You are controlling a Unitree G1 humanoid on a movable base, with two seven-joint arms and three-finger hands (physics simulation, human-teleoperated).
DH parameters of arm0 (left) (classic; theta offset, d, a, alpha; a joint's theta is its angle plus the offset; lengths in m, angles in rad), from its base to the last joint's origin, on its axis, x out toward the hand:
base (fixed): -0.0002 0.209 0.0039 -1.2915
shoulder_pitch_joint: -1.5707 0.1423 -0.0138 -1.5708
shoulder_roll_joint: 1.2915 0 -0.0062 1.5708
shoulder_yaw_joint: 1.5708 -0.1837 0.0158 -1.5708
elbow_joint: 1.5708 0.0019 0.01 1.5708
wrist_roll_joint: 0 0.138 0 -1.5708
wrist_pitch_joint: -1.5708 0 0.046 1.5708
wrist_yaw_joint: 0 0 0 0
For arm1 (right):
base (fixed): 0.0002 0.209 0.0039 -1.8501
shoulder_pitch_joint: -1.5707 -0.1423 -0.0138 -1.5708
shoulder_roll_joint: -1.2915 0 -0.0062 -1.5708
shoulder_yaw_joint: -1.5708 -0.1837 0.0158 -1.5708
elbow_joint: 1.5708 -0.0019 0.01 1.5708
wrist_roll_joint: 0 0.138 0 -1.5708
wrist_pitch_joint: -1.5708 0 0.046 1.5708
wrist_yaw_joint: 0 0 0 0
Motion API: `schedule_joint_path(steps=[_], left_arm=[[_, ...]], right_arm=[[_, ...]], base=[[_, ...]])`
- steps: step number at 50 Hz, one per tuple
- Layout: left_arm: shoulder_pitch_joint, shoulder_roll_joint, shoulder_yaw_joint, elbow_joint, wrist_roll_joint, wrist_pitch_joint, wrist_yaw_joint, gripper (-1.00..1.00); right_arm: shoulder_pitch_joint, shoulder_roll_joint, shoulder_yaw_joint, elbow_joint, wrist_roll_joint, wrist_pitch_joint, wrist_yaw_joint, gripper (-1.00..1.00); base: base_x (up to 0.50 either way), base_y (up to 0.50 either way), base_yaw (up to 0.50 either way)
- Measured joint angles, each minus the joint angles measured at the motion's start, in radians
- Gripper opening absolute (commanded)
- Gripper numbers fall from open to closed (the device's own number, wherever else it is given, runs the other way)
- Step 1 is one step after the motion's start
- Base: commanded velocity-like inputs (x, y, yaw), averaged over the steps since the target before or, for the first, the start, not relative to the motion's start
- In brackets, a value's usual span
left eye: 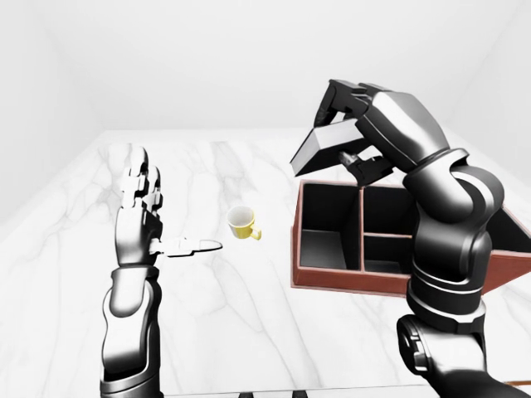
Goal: Pick up the book and place it in the caddy.
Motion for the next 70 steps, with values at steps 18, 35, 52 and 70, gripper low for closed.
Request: schedule_joint_path(steps=[18, 35, 52, 70], left_arm=[[0.002, -0.002, -0.001, -0.011, 0.0, 0.0, 0.0, 1.0], [0.002, -0.005, -0.007, -0.009, 0.002, 0.0, 0.001, 1.0], [0.002, -0.006, -0.012, -0.01, 0.006, 0.0, 0.001, 1.0], [0.004, -0.008, -0.013, -0.014, 0.008, 0.0, 0.001, 1.0]], right_arm=[[0.137, -0.108, -0.105, -0.111, -0.006, 0.0, 0.0, -1.0], [0.294, -0.142, -0.204, -0.204, -0.023, 0.0, 0.0, -1.0], [0.412, -0.159, -0.299, -0.232, -0.018, 0.0, 0.0, -1.0], [0.482, -0.148, -0.339, -0.23, -0.038, 0.0, 0.0, -1.0]], base=[[0.0, 0.0, 0.0], [0.0, 0.0, 0.0], [0.0, 0.0, 0.0], [0.0, 0.0, 0.0]])
